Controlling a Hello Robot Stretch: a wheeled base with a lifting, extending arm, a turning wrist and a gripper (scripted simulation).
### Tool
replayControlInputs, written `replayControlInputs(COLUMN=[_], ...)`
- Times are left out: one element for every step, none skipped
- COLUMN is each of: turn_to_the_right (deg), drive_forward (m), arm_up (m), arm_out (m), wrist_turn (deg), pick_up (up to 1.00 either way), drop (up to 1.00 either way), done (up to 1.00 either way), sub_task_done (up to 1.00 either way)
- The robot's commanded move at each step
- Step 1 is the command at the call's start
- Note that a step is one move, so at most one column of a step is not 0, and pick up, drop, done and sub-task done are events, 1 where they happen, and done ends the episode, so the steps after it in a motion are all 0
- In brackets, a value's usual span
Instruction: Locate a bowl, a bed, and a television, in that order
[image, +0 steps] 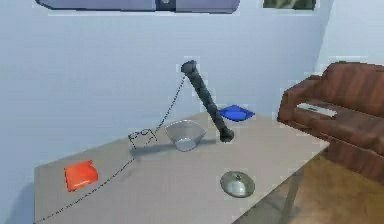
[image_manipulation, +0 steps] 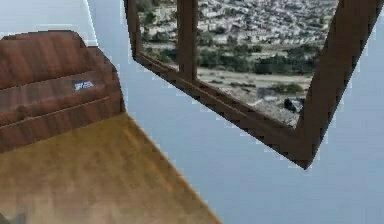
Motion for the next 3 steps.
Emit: replayControlInputs(turn_to_the_right=[0.0, -45.0, -45.0], drive_forward=[0.00, 0.00, 0.00], arm_up=[0.00, 0.00, 0.00], arm_out=[0.00, 0.00, 0.00], wrist_turn=[0.0, 0.0, 0.0], pick_up=[0.00, 0.00, 0.00], drop=[0.00, 0.00, 0.00], done=[0.00, 0.00, 0.00], sub_task_done=[1.00, 0.00, 0.00])
